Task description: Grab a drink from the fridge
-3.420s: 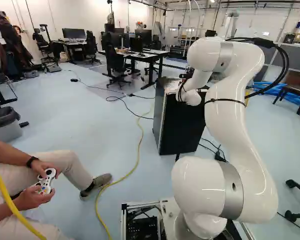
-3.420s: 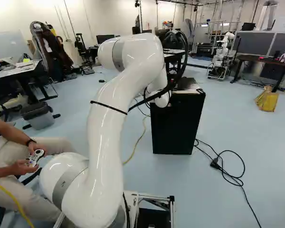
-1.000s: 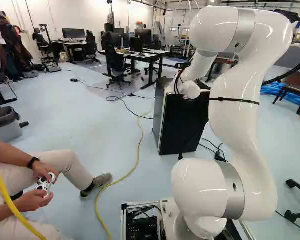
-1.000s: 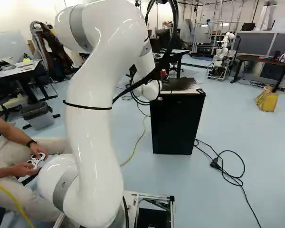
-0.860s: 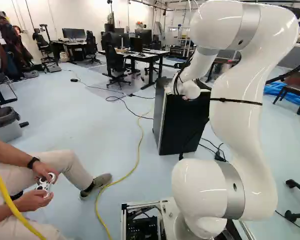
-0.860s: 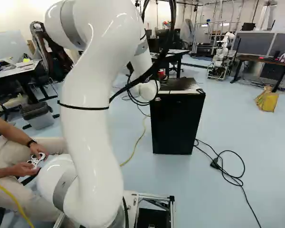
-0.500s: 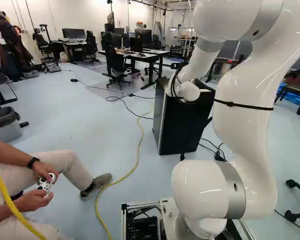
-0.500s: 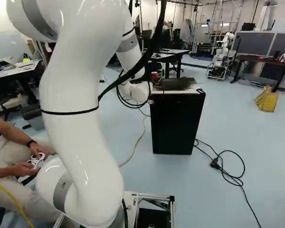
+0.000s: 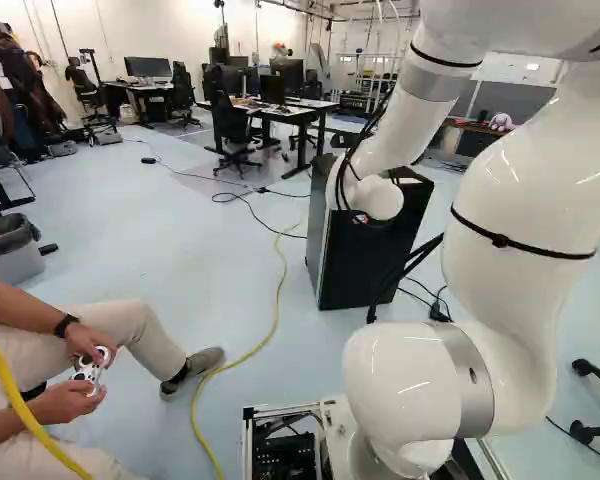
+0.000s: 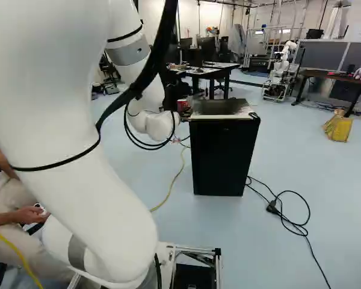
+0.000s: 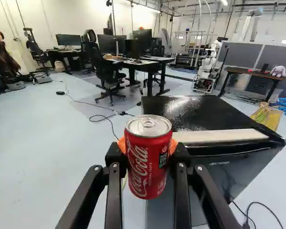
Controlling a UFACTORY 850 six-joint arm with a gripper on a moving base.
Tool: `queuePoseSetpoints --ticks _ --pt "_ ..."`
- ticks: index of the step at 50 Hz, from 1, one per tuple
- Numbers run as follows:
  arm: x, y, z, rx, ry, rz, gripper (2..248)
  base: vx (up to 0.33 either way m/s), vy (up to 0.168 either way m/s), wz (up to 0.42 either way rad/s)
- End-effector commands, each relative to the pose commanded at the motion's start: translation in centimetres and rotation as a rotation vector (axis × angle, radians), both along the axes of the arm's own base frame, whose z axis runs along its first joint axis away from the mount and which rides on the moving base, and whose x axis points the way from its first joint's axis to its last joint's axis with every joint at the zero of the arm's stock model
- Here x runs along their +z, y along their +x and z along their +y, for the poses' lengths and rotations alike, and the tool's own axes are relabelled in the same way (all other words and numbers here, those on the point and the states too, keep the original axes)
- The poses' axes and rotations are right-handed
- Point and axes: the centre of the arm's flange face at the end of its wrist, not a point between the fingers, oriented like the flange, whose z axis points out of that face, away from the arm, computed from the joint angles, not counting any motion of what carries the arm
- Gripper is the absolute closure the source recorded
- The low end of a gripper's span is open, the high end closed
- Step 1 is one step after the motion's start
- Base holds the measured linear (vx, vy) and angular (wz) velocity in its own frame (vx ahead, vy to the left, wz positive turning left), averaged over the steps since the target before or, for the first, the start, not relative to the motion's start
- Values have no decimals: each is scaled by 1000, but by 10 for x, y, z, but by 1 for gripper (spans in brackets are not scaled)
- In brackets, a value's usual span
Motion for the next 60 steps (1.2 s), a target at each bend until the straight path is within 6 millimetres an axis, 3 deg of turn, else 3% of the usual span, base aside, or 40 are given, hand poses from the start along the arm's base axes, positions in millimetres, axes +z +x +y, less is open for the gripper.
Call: queuePoseSetpoints --ticks 34,60 --pt "-23 -99 34 47 17 78 151 0 0 0" --pt "-38 -141 44 67 23 111 151 0 0 0"
